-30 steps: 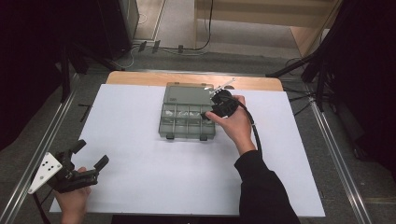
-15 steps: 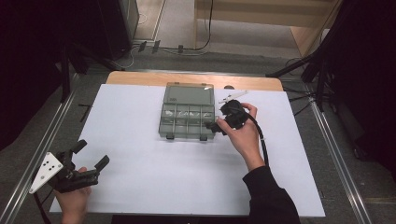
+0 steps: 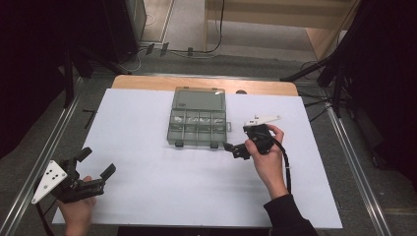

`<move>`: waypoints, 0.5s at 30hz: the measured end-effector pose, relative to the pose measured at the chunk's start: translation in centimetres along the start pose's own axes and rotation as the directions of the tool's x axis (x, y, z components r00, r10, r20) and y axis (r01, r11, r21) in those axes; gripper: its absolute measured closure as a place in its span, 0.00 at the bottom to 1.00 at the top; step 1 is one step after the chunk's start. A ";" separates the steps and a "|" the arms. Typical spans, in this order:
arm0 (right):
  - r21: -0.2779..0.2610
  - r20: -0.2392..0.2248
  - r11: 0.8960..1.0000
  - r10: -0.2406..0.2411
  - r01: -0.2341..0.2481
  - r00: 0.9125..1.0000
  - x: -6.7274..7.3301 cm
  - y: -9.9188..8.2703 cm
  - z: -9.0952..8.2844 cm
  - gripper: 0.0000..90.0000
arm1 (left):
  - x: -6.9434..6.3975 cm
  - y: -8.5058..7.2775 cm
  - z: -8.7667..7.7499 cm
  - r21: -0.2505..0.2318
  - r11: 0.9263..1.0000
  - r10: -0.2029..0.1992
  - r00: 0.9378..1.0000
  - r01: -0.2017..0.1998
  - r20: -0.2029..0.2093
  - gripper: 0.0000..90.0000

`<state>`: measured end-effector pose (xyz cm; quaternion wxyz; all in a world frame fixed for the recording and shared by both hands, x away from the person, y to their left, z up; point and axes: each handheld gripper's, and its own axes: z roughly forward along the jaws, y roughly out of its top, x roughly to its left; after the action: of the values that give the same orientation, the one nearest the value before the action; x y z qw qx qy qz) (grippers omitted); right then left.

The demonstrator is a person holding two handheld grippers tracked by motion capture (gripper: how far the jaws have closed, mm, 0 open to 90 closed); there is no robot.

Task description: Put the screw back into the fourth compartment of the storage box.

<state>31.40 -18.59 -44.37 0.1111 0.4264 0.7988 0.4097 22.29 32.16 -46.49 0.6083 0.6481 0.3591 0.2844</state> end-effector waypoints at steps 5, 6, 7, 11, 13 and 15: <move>-0.034 0.006 0.999 0.010 -0.010 1.000 0.2 -1.4 -1.2 0.00 | 0.0 0.0 -0.1 -0.001 1.000 0.000 1.000 0.000 -0.002 0.01; -0.034 0.012 0.999 0.012 -0.012 1.000 0.2 -1.8 -1.4 0.00 | 0.0 0.0 -0.1 -0.001 1.000 0.000 1.000 0.000 -0.002 0.01; -0.041 0.020 0.999 0.009 -0.008 1.000 0.2 -2.0 -1.5 0.00 | 0.0 0.0 0.0 -0.001 1.000 0.000 1.000 0.000 -0.001 0.01; -0.070 0.029 0.997 0.016 -0.014 0.999 0.0 -3.5 -2.4 0.00 | 0.0 0.0 0.0 0.004 1.000 0.003 1.000 -0.003 0.002 0.01; -0.084 0.032 0.996 0.026 -0.024 0.999 -0.1 -4.4 -2.7 0.00 | -0.1 0.0 0.0 0.004 1.000 0.005 1.000 -0.005 0.001 0.01; -0.097 0.026 0.995 0.033 -0.031 0.999 -0.2 -5.2 -3.0 0.00 | -0.1 0.0 0.0 0.004 1.000 0.005 1.000 -0.005 0.000 0.01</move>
<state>26.90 -22.03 -46.35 0.1361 0.4390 0.7695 0.4434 22.26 32.12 -46.47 0.6062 0.6504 0.3582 0.2851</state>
